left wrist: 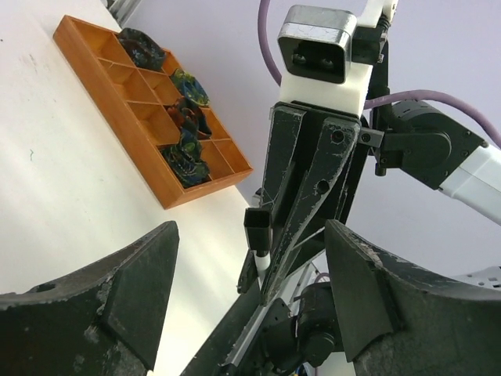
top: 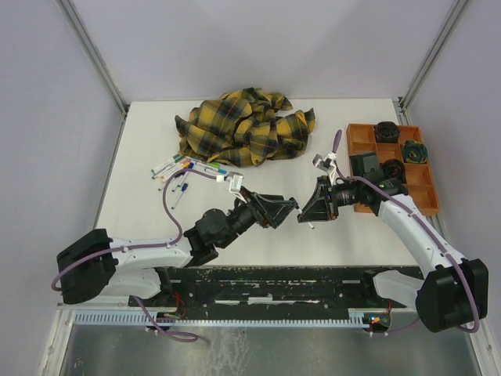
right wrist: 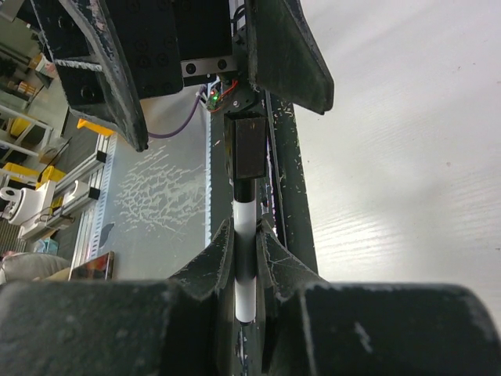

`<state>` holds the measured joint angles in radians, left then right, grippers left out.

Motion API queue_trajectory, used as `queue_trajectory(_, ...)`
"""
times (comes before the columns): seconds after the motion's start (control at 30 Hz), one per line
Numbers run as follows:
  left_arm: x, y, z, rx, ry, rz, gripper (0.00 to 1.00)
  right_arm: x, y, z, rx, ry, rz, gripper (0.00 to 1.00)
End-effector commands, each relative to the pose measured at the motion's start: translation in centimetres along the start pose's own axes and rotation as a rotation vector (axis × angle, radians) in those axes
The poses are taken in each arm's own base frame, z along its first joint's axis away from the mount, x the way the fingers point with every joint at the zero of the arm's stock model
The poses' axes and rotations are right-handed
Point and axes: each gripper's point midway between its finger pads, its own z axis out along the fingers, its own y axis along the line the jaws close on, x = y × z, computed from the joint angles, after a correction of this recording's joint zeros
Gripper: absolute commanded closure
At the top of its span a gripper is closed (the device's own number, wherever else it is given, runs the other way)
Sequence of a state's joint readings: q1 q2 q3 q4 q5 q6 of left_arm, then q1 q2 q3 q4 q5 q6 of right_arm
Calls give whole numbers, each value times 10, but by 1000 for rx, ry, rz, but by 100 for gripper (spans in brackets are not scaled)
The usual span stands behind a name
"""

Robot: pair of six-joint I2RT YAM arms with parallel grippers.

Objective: Open the pen caps
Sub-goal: Open the pen cap from the pen.

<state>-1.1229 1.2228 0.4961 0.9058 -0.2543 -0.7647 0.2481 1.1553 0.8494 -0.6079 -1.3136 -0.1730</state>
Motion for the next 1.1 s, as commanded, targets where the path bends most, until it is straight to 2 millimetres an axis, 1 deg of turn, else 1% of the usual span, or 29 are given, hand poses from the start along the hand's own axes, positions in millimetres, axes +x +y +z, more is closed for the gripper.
queue_trajectory(0.0, -13, -25, 12, 64, -19, -51, 20, -17, 10, -1, -34, -19, -80, 100)
queue_trajectory(0.1, -11, -27, 16, 72, -18, -64, 22, -16, 10, -1, -34, -18, -80, 99)
queue_trajectory(0.17, -8, -26, 20, 70, -10, -70, 25, -16, 10, -1, -34, -18, -81, 99)
queue_trajectory(0.3, -2, -25, 26, 74, 9, -84, 37, -16, 10, -1, -34, -18, -82, 99)
queue_trajectory(0.47, 1, -23, 30, 73, 20, -98, 48, -16, 11, -1, -35, -18, -84, 99)
queue_trajectory(0.6, -1, -23, 32, 76, 18, -101, 52, -16, 11, -1, -36, -17, -84, 99)
queue_trajectory(0.73, -3, -24, 32, 78, 14, -102, 57, -16, 11, -1, -37, -17, -82, 99)
queue_trajectory(0.87, -2, -23, 32, 80, 18, -103, 69, -16, 11, -1, -36, -17, -82, 99)
queue_trajectory(0.9, -2, -23, 32, 82, 20, -103, 73, -16, 11, -1, -36, -16, -85, 99)
queue_trajectory(0.93, -2, -24, 32, 84, 19, -104, 82, -16, 11, -1, -36, -16, -83, 99)
queue_trajectory(1.0, -3, -24, 32, 89, 19, -103, 94, -16, 10, -1, -36, -17, -85, 99)
queue_trajectory(1.03, -5, -24, 32, 93, 14, -104, 97, -15, 10, -1, -36, -16, -83, 99)
queue_trajectory(1.07, -7, -25, 32, 100, 8, -105, 97, -15, 10, -1, -36, -16, -82, 99)
